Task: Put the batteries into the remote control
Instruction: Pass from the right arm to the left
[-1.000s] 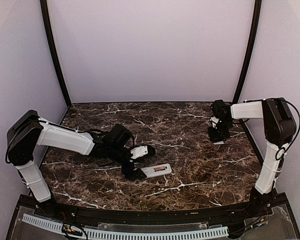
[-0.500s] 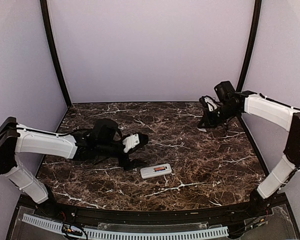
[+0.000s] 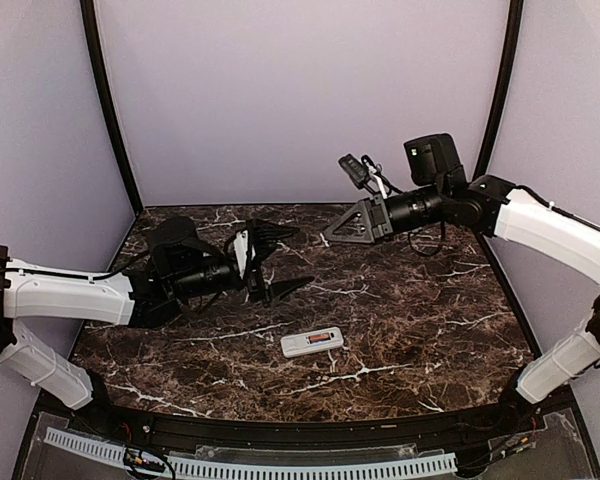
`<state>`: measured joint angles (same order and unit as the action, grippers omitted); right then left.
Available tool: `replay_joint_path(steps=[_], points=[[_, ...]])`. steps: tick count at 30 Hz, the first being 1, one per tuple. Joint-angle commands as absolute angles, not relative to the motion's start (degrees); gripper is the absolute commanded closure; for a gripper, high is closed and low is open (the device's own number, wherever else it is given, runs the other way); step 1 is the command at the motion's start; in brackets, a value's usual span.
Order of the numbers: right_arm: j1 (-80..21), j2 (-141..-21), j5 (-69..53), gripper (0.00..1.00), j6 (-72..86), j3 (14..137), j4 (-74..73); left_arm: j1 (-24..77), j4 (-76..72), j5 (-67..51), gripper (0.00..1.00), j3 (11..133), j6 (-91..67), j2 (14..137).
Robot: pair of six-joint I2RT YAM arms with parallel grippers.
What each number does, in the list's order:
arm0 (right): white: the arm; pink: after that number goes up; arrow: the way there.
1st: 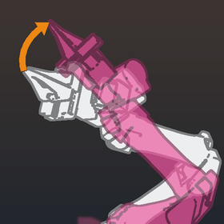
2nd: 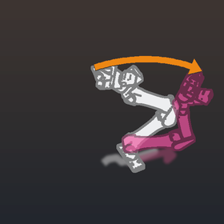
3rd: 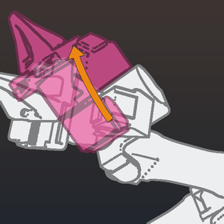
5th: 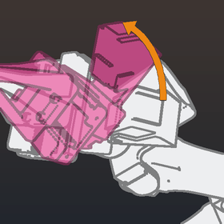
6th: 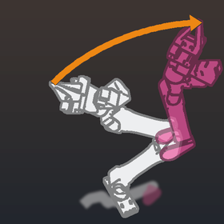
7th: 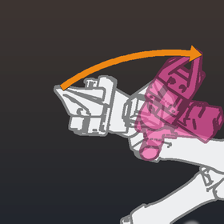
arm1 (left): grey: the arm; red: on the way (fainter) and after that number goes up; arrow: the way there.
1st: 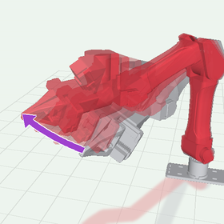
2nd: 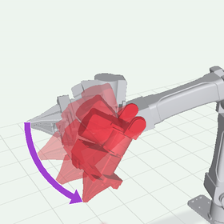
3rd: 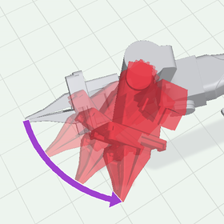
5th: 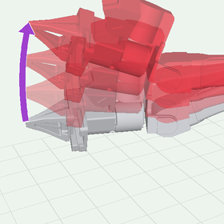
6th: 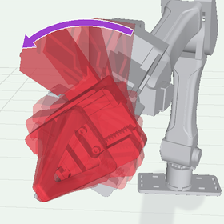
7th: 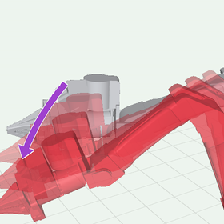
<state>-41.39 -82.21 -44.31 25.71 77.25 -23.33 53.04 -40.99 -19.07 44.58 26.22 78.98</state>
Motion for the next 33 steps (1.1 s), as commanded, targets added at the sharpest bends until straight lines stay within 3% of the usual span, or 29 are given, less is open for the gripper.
replay_joint_path(steps=[1,8,13,25,33], points=[[-43.64,-82.07,-48.82,1.0,31.43,78.09,-15.27,54.13,-48.56,-17.24,0.17,45.08,29.0,80.09],[-45.28,-82.24,-46.06,1.0,35.45,77.82,-11.49,55.75,-53.28,-12.96,0.23,45.33,30.79,82.19],[-45.61,-82.26,-45.43,1.0,38.08,76.47,-7.86,56.66,-56.64,-7.46,0.33,46.25,32.09,84.77],[-45.88,-83.69,-45.66,1.0,37.54,76.72,-8.88,56.69,-58.56,-6.61,0.48,46.06,31.59,84.89],[-45.91,-84.61,-45.12,1.0,36.45,77.17,-10.38,56.69,-58.29,-6.59,0.64,45.66,32.19,84.36]])
